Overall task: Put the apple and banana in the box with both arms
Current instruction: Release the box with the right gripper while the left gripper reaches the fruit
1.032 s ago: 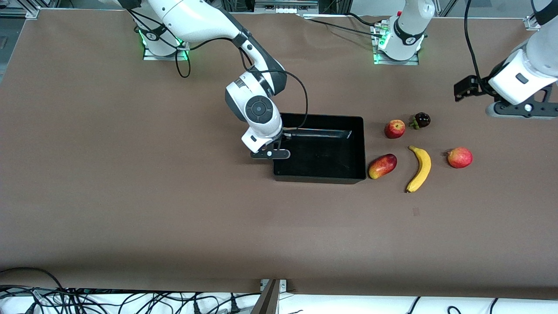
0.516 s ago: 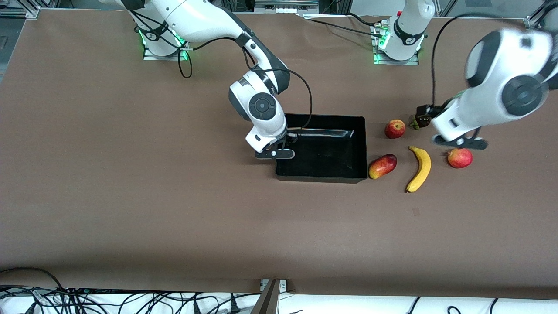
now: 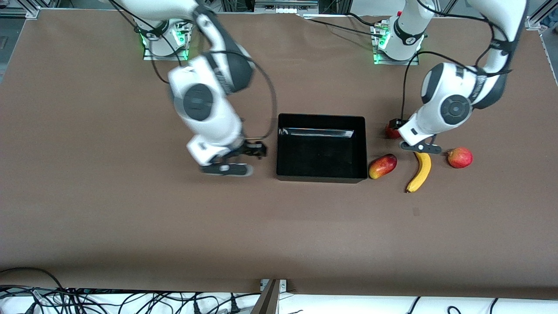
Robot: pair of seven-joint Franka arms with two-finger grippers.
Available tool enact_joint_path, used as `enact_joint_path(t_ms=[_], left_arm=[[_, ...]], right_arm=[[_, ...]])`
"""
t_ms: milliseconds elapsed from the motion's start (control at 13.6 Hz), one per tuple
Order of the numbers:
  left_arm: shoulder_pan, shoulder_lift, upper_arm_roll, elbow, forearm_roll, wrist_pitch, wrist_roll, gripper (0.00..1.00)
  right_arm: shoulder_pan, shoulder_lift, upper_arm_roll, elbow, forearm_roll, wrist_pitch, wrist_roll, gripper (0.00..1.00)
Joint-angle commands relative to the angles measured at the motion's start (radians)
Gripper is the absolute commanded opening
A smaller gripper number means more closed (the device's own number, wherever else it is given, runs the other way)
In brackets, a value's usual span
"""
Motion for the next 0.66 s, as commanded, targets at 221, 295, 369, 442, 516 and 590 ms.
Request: enact_joint_path(t_ms=[221,295,369,442,516,590], left_arm=[[0.001,0.066,-0.008,-0.101,-0.001,0.214,-0.036,1.00],[0.000,0.067,-0.008,-0.099,-0.001,0.209,-0.036,0.80],[0.000,0.069,-0.011,-0.098,-0.001,0.206,-0.038,0.39],[0.000,0.066,-0.017,-0.095,-0.001,0.199,-0.035,0.20],[0.000,0.058,-0.026,-0.089,-0.001,0.182,-0.029,0.11],[0.000,0.054,-0.032,-0.064,-0.001,0.148,-0.036,0.08]], right_arm=[[-0.063,-0.263,-0.099,-0.108,0.019,-0.222,-0.166,1.00],[-0.063,-0.303,-0.117,-0.145,0.015,-0.230,-0.187,1.00],[-0.063,-0.345,-0.134,-0.182,0.011,-0.239,-0.210,1.00],[-0.061,-0.376,-0.149,-0.212,0.008,-0.244,-0.230,1.00],[-0.063,-0.411,-0.159,-0.240,-0.010,-0.248,-0.261,1.00],[-0.075,-0.452,-0.159,-0.274,-0.053,-0.261,-0.292,1.00]])
